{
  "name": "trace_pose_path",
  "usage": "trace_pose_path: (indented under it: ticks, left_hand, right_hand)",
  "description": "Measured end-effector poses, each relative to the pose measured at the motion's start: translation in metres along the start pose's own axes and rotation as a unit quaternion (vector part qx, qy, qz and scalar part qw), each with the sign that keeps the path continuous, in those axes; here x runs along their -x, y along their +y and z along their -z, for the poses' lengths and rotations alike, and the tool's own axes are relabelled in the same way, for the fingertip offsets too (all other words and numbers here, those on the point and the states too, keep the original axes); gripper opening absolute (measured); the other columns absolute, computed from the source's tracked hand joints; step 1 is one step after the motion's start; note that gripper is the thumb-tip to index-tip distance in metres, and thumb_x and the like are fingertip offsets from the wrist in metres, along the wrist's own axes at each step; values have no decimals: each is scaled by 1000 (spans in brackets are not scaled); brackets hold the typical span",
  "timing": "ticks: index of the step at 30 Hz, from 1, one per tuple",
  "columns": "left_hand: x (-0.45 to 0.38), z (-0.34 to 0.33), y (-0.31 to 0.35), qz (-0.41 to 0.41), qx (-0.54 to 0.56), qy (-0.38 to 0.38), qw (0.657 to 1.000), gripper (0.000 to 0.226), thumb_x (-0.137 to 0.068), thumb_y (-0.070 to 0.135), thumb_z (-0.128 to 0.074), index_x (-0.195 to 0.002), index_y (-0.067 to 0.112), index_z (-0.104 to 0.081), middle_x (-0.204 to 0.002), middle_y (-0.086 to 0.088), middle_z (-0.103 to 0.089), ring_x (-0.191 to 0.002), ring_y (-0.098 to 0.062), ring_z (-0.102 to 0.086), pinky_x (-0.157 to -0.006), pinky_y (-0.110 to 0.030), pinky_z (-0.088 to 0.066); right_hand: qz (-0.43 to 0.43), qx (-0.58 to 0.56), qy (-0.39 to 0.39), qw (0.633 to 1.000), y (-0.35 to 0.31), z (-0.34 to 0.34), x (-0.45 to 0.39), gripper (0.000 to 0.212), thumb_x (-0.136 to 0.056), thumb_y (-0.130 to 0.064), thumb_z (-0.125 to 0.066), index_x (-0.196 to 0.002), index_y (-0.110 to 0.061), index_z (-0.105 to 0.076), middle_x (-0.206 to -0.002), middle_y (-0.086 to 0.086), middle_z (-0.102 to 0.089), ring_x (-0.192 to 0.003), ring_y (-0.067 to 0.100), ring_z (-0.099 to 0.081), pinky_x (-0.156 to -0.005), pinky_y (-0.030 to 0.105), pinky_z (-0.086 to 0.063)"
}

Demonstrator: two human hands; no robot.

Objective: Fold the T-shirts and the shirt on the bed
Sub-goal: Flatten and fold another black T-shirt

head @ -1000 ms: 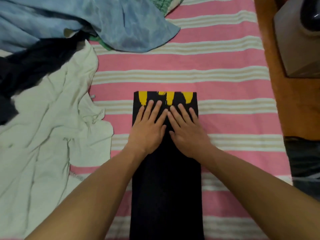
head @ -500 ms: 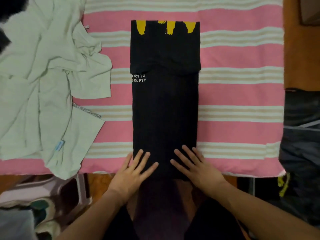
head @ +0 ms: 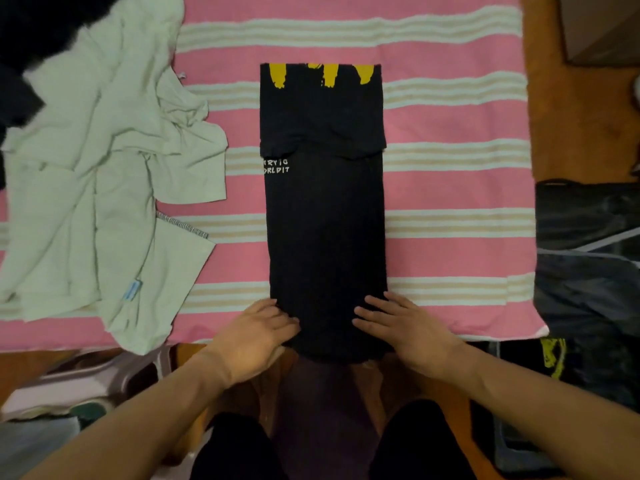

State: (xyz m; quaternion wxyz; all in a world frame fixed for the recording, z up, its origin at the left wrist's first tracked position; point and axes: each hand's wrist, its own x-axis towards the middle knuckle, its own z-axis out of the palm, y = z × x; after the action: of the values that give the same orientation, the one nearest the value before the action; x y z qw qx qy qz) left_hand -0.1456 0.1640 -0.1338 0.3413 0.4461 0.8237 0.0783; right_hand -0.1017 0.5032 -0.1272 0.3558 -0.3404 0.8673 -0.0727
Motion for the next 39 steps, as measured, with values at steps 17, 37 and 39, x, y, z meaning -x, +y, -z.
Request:
trace_pose_path:
  ticks: [17, 37, 39]
  left_hand:
    - [-66, 62, -32, 378, 725, 214, 535, 19, -103, 14, -57, -120, 7, -60, -108, -15, -76, -89, -23, -74, -66, -29, -58]
    - [-70, 30, 20, 488, 471, 258, 688, 15, -101, 31, -59, -103, 18, -52, -93, 5, -62, -92, -23, -63, -76, -36, -49]
    - [-63, 26, 21, 487, 462, 230, 704, 13, -102, 33, -58, -98, 21, -54, -89, 7, -62, -87, -20, -62, -73, -33, -46]
  right_hand:
    - [-412, -573, 238, 667, 48, 72, -88, 8, -96, -19, -65, -101, -14, -66, -96, 3, -72, -89, 24, -70, -83, 46, -59]
    - [-391, -348, 316, 791, 50, 90, -106, 38, -99, -27, -59, -137, -28, -53, -124, -3, -44, -116, 16, -40, -102, 32, -38]
    - [-372, -356, 301, 803, 65, 88, -109, 20, -97, -24, -63, -117, -25, -64, -112, -4, -48, -106, 15, -45, -96, 32, -42]
